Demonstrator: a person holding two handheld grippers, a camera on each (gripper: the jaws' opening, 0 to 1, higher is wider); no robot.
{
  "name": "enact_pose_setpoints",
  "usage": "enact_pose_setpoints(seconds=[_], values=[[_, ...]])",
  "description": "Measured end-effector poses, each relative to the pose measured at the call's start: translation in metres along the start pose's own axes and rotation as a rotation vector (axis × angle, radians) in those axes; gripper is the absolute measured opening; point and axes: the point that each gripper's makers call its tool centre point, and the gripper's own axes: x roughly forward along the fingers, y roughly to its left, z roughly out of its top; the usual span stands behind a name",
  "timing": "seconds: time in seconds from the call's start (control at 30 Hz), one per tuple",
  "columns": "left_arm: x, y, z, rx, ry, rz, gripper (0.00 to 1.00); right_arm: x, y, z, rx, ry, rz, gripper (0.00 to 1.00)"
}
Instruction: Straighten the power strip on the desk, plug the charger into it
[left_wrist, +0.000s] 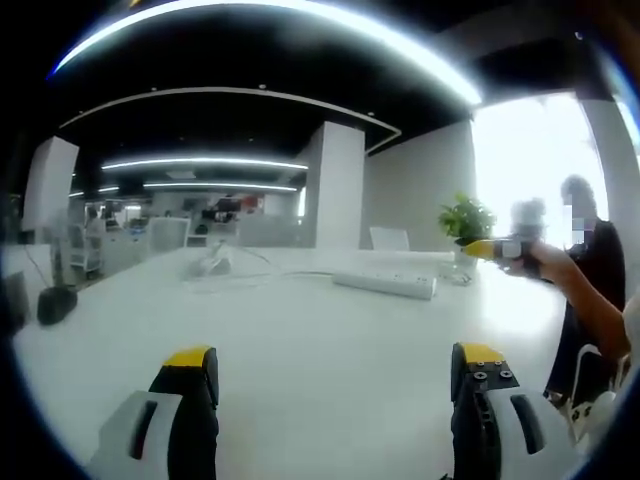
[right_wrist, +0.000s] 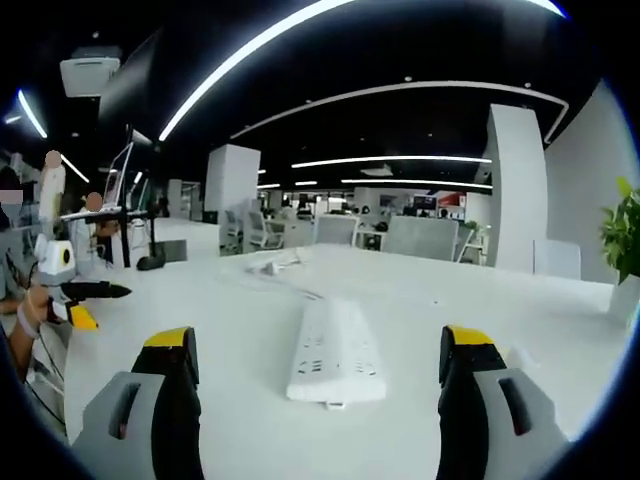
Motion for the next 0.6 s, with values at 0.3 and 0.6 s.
enact_pose_setpoints(seconds=[0.3, 0.6], values=[[-0.002, 0.000, -0.002, -0.003, 0.003, -0.001, 0.99, 0.017, -0.002, -0.003, 0.004, 0.092, -0.019, 1.00], [-0.004, 0.002, -0.004, -0.006, 0.008, 0.002, 0.99, 0.027, 0.002, -0.004, 0.006, 0.113, -0.019, 1.00]])
